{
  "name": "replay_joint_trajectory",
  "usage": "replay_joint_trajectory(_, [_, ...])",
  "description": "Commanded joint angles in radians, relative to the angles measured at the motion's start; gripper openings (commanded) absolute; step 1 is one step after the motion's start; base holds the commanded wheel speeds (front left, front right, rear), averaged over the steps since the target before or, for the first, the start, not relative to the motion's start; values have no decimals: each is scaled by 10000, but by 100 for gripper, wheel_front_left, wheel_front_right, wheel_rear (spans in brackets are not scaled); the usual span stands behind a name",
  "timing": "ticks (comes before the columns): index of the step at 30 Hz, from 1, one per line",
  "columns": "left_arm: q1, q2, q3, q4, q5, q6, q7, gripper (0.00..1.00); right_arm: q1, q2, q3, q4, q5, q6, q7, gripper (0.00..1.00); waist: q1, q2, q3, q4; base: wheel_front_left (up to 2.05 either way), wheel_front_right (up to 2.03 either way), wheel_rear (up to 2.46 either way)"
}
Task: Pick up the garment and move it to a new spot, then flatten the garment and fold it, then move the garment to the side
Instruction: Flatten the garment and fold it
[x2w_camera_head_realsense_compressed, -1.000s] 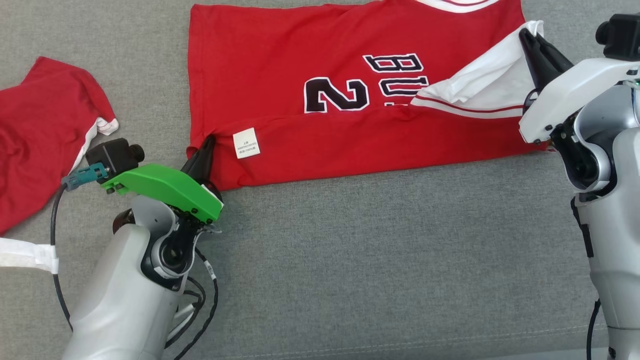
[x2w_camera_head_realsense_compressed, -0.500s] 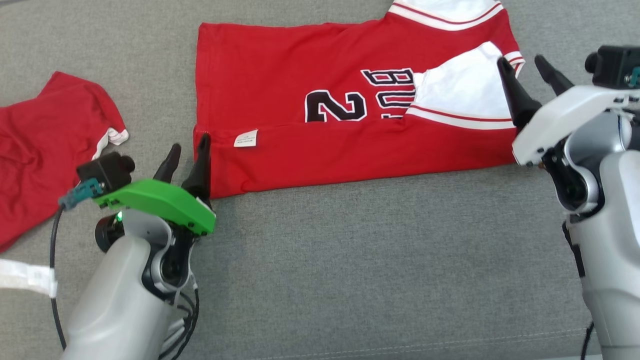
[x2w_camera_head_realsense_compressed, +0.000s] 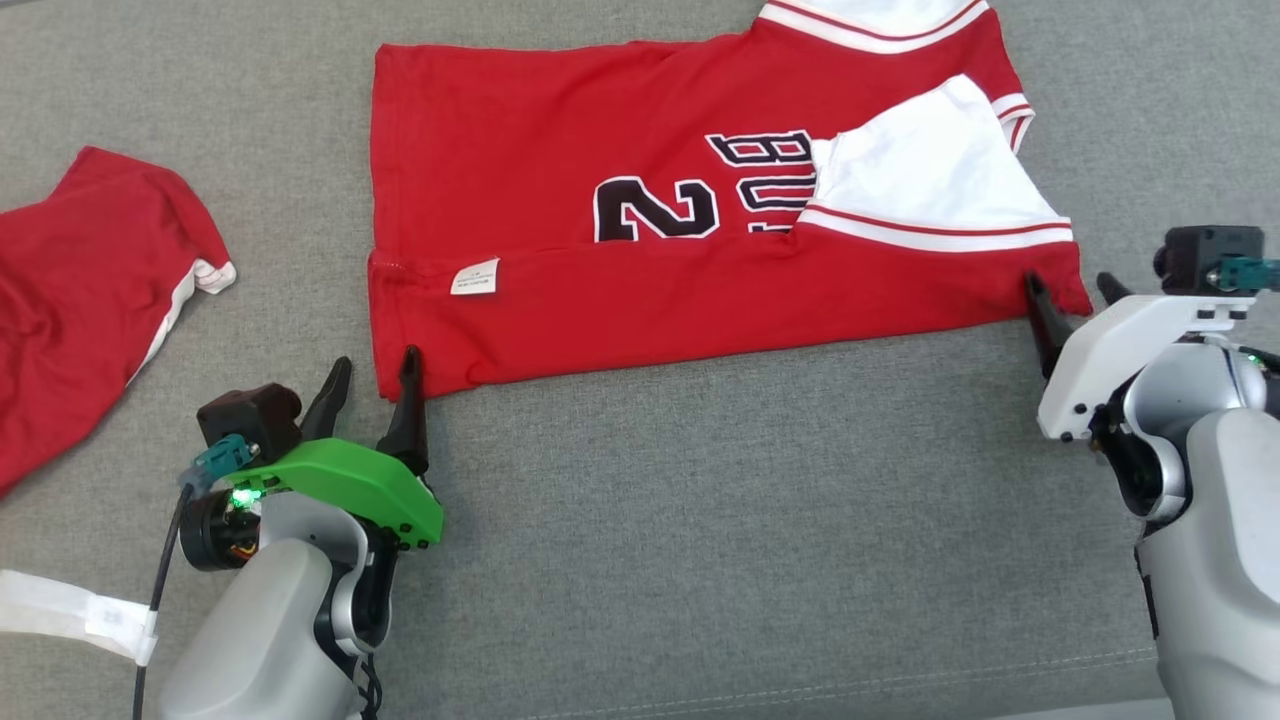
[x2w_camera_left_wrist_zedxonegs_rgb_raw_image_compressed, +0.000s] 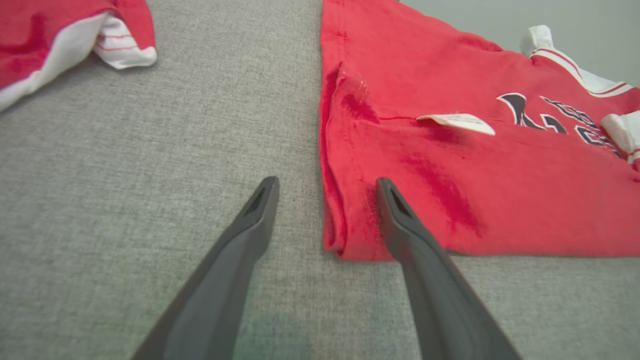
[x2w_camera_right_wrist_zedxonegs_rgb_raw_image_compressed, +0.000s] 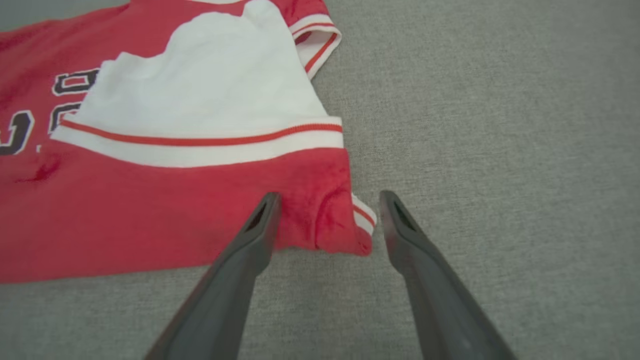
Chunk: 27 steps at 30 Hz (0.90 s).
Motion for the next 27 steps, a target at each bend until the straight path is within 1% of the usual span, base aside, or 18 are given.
replay_joint_trajectory(1, [-187, -19, -36, 114, 82, 77, -104, 100, -147, 51, -90, 157, -239, 5, 94, 100, 0, 0, 107, 29, 0, 0, 0])
replay_joint_trajectory(5, [-438, -167, -137, 497, 241, 54, -233, 100, -346, 303, -396, 507, -528, 4, 218, 100, 0, 0, 208, 108, 0, 0, 0])
replay_joint_trajectory(10, [-839, -335, -363, 1010, 458, 48, -229, 100, -488, 412, -732, 901, -954, 4, 264, 100, 0, 0, 296, 183, 0, 0, 0])
replay_joint_trajectory(12, [-938, -385, -426, 1318, 469, 155, -30, 100, -553, 509, -837, 1095, -1036, 2, 347, 100, 0, 0, 318, 185, 0, 0, 0])
replay_joint_trajectory(15, [-997, -507, -640, 1673, 362, 8, 454, 100, -651, 663, -964, 1399, -1173, 3, 414, 100, 0, 0, 368, 159, 0, 0, 0])
replay_joint_trajectory(16, [-997, -545, -707, 1755, 328, -44, 600, 90, -675, 700, -982, 1512, -1217, 2, 488, 100, 0, 0, 382, 153, 0, 0, 0])
replay_joint_trajectory(18, [-996, -628, -810, 1903, 272, -107, 784, 0, -683, 776, -960, 1764, -1279, 2, 618, 100, 0, 0, 402, 145, 0, 0, 0])
replay_joint_trajectory(19, [-979, -672, -859, 1989, 219, -166, 914, 0, -701, 807, -899, 1860, -1278, 3, 647, 24, 0, 0, 403, 139, 0, 0, 0])
replay_joint_trajectory(20, [-944, -702, -897, 2056, 215, -211, 971, 0, -715, 824, -878, 1904, -1260, 3, 623, 0, 0, 0, 399, 136, 0, 0, 0])
replay_joint_trajectory(23, [-814, -718, -838, 2209, 96, -265, 949, 0, -634, 840, -782, 1856, -1034, -4, 453, 0, 0, 0, 291, 142, 0, 0, 0])
replay_joint_trajectory(25, [-641, -692, -795, 2235, 56, -228, 827, 0, -431, 756, -772, 1632, -903, -4, 293, 0, 0, 0, 126, 155, 0, 0, 0])
replay_joint_trajectory(27, [-439, -671, -795, 2137, 16, -296, 730, 0, -157, 781, -801, 1314, -686, -4, 125, 0, 0, 0, -103, 173, 0, 0, 0])
